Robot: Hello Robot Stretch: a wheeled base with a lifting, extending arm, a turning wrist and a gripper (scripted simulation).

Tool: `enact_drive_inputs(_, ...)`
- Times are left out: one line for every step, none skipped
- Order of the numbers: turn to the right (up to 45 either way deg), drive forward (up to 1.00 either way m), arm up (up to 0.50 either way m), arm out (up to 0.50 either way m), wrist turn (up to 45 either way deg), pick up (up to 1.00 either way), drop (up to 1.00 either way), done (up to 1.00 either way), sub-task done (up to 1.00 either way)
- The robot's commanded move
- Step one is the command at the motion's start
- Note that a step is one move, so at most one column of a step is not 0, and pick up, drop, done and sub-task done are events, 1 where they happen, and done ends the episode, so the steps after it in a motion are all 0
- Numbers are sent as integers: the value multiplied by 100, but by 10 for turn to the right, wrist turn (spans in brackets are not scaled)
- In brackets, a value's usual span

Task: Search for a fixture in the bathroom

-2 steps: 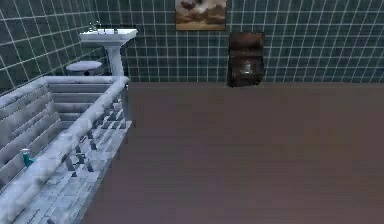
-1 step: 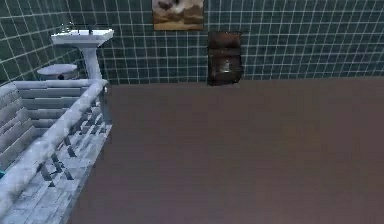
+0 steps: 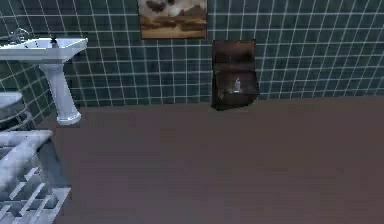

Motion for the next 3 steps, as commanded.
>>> enact_drive_inputs(0,100,0,0,0,0,0,0,0)
enact_drive_inputs(0,85,0,0,0,0,0,0,0)
enact_drive_inputs(300,0,0,0,0,0,0,0,0)
